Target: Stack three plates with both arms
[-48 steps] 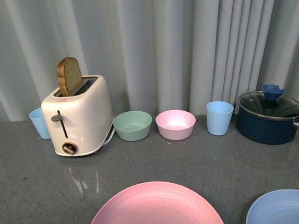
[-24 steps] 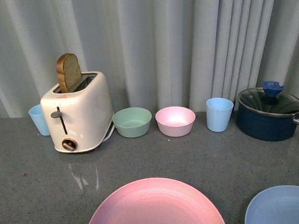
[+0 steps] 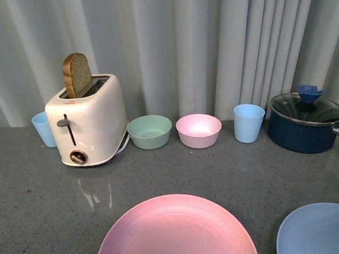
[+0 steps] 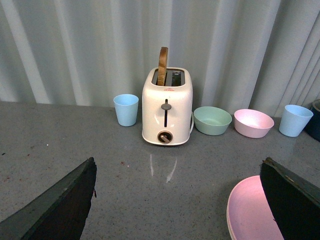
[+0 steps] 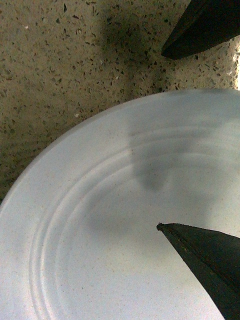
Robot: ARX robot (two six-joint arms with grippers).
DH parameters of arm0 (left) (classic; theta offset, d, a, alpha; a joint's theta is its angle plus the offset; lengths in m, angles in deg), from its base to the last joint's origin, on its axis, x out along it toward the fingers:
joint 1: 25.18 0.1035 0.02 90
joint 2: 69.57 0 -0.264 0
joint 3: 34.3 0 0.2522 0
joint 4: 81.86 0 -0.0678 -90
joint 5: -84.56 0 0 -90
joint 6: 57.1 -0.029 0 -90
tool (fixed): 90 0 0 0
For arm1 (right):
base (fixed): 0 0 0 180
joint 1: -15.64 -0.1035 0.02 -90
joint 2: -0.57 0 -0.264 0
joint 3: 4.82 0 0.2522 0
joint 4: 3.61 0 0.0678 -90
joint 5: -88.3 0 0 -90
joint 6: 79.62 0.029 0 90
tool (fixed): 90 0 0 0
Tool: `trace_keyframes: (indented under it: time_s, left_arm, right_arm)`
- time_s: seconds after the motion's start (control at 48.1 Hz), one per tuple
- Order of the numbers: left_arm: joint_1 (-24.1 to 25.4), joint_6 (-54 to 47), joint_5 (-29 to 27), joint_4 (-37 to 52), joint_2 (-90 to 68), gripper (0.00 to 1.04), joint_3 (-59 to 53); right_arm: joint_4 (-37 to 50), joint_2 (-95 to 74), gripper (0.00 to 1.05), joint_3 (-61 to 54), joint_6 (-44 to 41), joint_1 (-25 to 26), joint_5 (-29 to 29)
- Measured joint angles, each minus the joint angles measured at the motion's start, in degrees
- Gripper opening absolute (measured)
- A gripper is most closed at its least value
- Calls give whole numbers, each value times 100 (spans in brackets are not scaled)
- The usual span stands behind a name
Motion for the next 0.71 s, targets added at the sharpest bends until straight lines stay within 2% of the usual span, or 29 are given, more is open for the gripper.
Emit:
trace_keyframes:
  time_s: [0.042,0.229,0.291,0.52,0.665,0.707]
  left_arm:
    - [0,0,0,0,0,98,0]
    - [0,0,0,0,0,98,0]
    - [0,-2,0,0,0,98,0]
    - [0,-2,0,0,0,98,0]
    - [0,0,0,0,0,98,0]
    - [0,0,0,0,0,98,0]
  right_arm:
    - [28,-26,97,0,17,-37,0]
    - [105,-138,62,4,103,-98,85]
    - [116,-175,56,4,116,-70,87]
    - [0,-195,26,-50,264,264,275]
    - [-87,144,4,-284,321,621,730]
    - [-181,286,3,-328,319,721,778]
